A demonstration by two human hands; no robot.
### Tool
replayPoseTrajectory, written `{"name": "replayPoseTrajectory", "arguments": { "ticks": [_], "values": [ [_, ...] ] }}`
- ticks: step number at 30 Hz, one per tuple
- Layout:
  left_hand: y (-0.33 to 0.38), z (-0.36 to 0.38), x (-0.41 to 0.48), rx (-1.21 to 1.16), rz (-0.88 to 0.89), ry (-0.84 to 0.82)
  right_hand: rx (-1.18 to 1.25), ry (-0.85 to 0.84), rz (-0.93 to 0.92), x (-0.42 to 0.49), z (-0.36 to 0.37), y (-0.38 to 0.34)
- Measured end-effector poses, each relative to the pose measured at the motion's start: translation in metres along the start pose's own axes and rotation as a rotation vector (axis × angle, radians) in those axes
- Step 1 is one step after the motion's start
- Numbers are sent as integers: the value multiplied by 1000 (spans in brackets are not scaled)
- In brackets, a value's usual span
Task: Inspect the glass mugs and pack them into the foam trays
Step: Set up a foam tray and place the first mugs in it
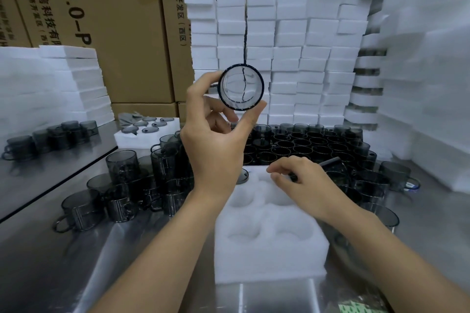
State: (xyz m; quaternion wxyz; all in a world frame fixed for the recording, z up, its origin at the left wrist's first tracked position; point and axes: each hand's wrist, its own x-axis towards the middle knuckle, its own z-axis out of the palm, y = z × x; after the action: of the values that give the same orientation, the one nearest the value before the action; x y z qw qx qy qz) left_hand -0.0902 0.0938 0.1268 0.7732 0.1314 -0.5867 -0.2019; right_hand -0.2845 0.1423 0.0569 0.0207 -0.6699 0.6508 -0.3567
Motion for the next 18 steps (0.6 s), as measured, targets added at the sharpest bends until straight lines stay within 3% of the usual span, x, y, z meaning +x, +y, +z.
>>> {"name": "replayPoseTrajectory", "arguments": {
  "ticks": [4, 8, 13, 15, 18],
  "values": [
    [-4, 0, 8, -234, -351, -30, -3, -3, -7, 0, 0, -1],
    [-7, -2, 16, -436, -843, -159, -10, -7, -6, 1, 0, -1],
    [-9, -1, 14, -662, -1261, -336, -21, -11, -6, 2, 0, -1],
    [-10, -3, 12, -803, -1391, -375, -18, -9, -4, 2, 0, 0],
    [-12, -6, 11, -860, -1449, -404, -27, -5, -5, 2, 1, 0]
  ]
}}
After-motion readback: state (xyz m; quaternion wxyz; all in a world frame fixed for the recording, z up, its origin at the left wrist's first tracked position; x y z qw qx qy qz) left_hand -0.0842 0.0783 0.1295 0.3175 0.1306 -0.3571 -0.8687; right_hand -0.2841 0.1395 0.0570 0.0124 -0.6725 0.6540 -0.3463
